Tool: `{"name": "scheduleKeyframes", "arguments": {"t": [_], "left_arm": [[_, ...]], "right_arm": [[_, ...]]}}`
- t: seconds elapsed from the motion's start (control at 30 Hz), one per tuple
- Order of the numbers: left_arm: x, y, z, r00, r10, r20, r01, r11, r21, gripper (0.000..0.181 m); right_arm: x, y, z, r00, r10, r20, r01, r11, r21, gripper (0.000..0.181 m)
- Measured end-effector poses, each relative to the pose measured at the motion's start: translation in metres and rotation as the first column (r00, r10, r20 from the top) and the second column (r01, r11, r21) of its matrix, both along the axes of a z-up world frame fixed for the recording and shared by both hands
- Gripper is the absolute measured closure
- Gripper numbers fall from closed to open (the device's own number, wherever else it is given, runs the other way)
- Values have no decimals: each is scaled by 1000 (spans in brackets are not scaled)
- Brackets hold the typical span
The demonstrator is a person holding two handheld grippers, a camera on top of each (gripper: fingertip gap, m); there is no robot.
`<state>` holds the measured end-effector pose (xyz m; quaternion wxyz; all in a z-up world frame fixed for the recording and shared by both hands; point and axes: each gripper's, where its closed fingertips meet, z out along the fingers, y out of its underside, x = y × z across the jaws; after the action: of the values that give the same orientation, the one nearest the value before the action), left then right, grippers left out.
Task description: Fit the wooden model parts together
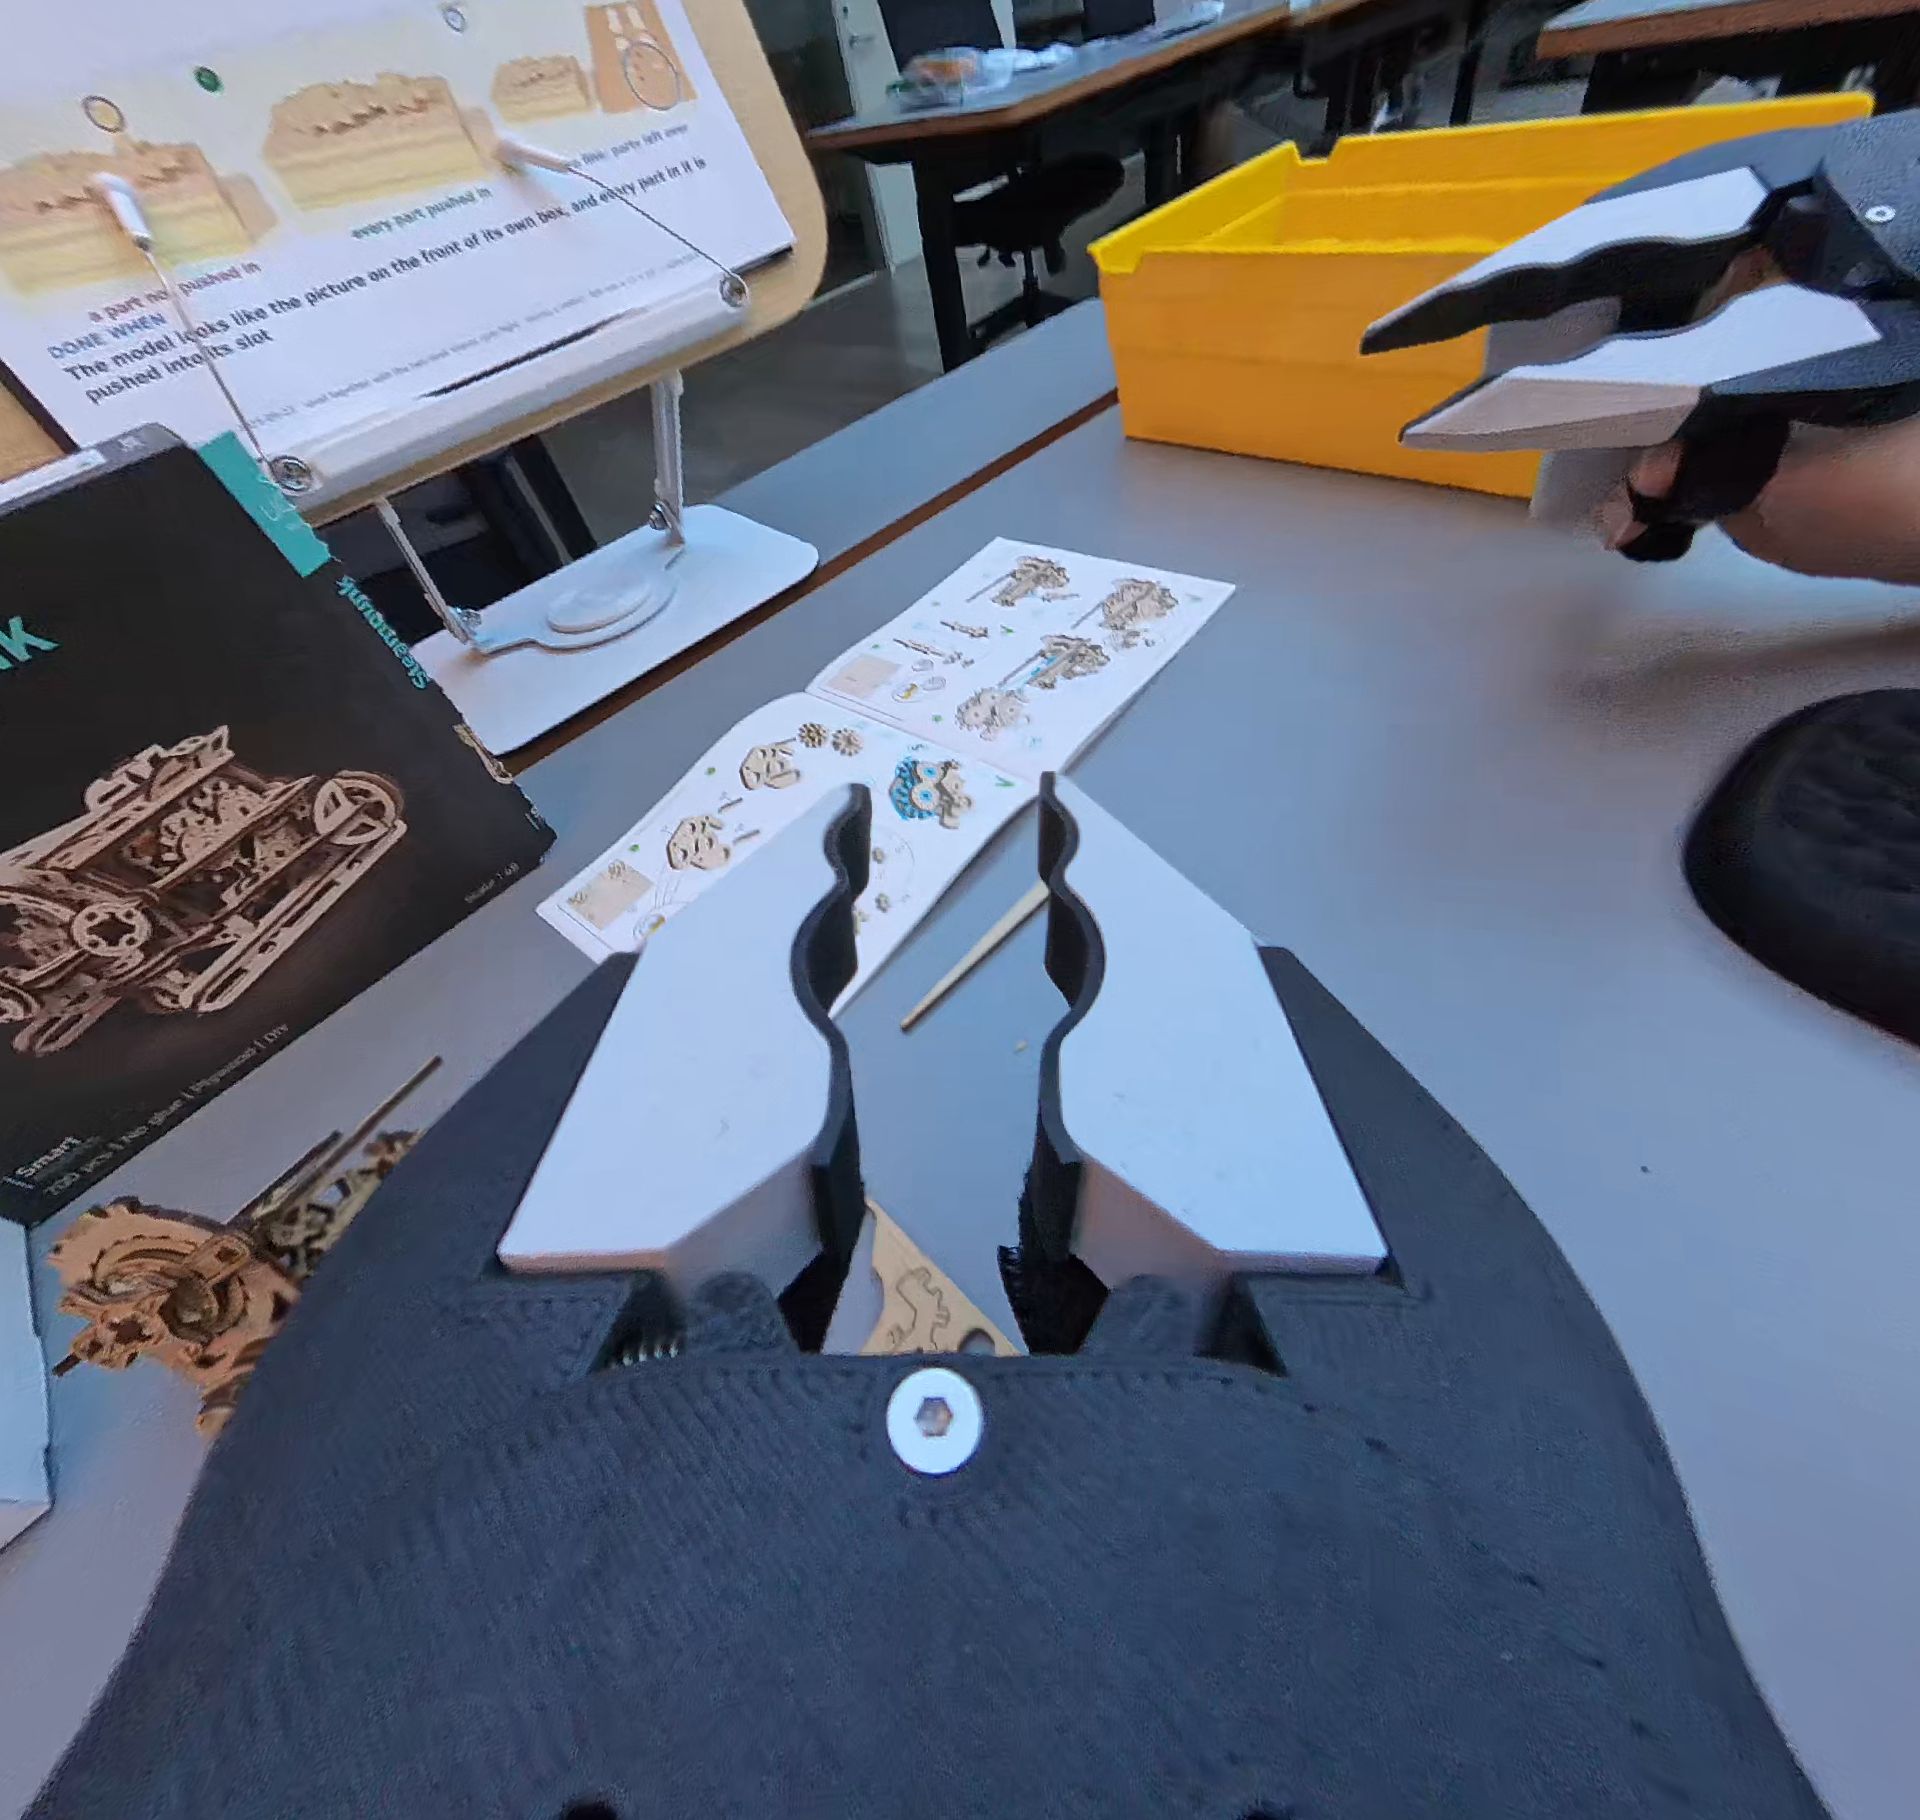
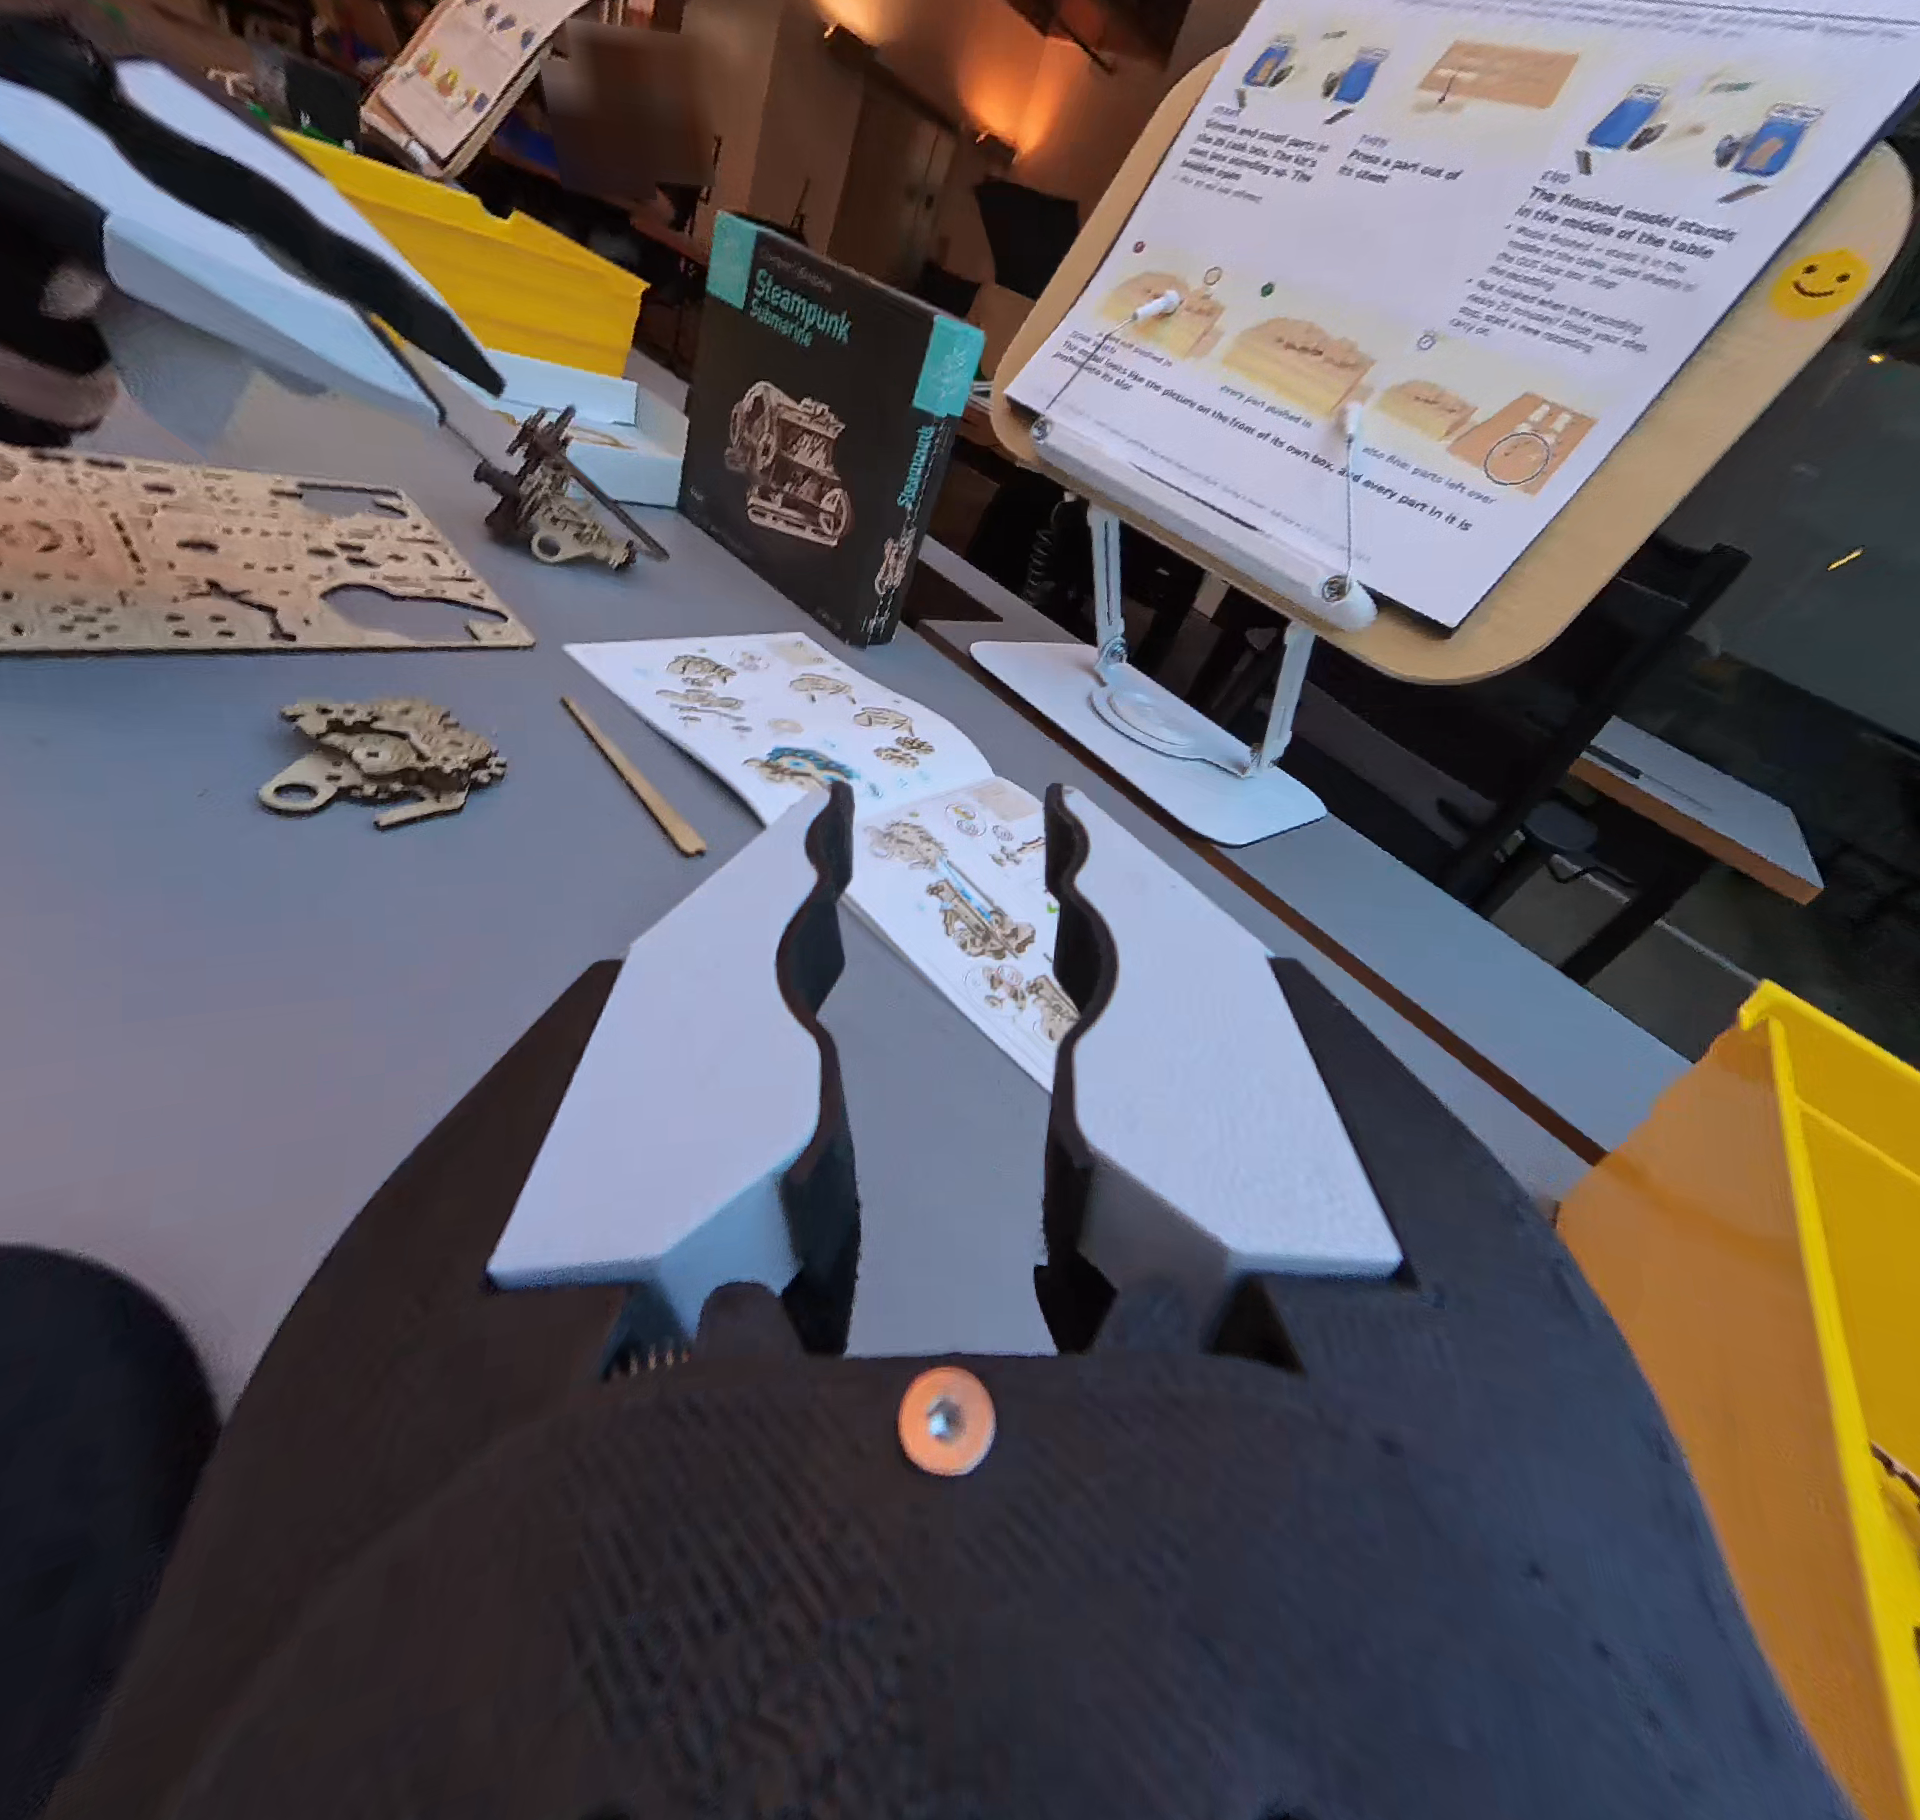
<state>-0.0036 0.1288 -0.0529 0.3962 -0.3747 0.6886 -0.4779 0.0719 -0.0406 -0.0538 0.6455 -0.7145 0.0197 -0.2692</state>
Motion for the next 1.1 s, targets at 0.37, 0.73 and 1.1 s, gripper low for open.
{"name": "scheduleKeyframes", "arguments": {"t": [0.37,0.73,1.1], "left_arm": [[-43,-21,-76,954,17,-301,37,984,174,124],[-29,-24,-104,928,18,-372,70,973,220,129],[-18,-37,-105,922,-49,-385,141,966,215,146]], "right_arm": [[-23,9,-2,989,119,83,-122,992,32,154],[-21,10,-6,988,156,23,-157,986,50,154],[-23,11,-9,984,175,21,-175,984,36,155]]}}
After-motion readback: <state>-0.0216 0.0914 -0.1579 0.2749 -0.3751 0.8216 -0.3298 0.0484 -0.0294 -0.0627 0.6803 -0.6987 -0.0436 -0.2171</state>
